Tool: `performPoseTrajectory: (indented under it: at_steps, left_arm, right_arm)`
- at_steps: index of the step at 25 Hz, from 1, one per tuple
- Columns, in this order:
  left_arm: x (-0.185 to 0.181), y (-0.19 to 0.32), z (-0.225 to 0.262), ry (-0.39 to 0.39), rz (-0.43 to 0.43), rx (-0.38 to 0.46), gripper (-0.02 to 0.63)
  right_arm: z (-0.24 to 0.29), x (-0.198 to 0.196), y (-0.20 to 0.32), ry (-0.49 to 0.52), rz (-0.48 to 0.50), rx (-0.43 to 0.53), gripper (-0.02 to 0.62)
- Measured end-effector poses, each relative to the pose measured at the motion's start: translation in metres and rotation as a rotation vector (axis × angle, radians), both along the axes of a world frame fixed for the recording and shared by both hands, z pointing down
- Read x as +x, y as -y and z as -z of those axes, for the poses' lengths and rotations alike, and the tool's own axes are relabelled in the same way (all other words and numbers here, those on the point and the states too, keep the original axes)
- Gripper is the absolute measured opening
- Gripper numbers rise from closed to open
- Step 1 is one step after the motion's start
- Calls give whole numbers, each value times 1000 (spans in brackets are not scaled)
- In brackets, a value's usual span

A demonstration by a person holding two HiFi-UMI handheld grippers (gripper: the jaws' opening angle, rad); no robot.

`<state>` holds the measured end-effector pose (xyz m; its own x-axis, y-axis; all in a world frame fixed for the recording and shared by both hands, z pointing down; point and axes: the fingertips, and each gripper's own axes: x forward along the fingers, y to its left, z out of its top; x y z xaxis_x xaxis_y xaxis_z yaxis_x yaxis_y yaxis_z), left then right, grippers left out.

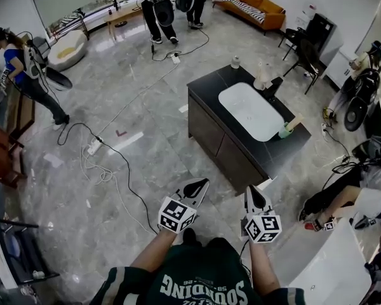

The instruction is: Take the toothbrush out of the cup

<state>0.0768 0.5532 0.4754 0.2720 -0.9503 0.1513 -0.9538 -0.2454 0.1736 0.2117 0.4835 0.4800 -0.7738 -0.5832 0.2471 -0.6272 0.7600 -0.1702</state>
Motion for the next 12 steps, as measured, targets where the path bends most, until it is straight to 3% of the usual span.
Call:
performPoseTrajectory:
  at_steps: [12]
  left_arm:
    - [-36,17,-6,2,-14,-5,11]
  right_arm:
    - [-8,-30,14,5,-16,-16,41]
